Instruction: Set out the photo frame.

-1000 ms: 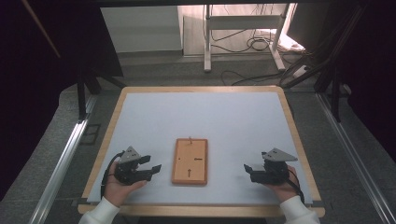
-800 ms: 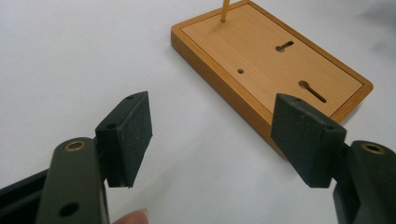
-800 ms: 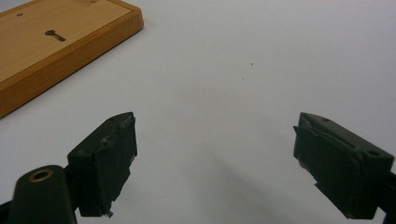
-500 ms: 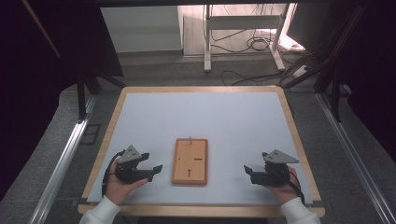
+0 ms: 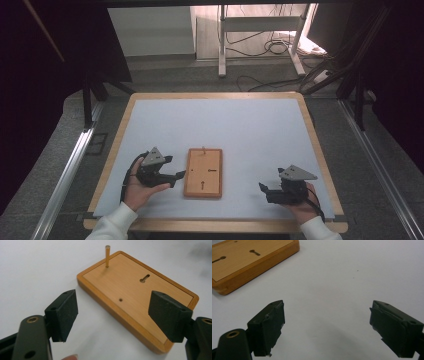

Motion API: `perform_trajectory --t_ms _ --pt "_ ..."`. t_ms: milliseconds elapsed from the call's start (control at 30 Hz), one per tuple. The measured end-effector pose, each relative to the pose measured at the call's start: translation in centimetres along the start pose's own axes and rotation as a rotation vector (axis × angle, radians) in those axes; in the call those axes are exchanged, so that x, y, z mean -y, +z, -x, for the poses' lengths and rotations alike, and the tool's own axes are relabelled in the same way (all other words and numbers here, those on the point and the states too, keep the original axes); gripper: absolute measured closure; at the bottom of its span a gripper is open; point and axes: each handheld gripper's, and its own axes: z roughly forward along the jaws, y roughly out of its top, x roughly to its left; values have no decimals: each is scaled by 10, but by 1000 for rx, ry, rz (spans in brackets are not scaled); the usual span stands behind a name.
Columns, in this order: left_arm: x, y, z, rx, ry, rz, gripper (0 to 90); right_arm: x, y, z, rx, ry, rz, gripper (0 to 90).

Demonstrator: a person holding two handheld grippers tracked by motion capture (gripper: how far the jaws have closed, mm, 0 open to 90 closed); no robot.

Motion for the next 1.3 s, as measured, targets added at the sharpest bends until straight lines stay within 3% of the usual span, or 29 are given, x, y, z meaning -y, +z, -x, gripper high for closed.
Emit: perform_trajectory --t_ms 167,567,933,1300 --pt "-11 12 0 14 48 -16 258 1 0 -6 -7 -8 -6 127" --pt "-34 43 -4 42 87 -37 326 7 -7 -10 -9 -20 -5 129" --pt "-44 69 -12 66 90 -70 372 7 -5 -9 -7 -25 -12 130" --pt "-56 86 -17 84 86 -104 421 6 -1 -12 -16 -51 -18 131"
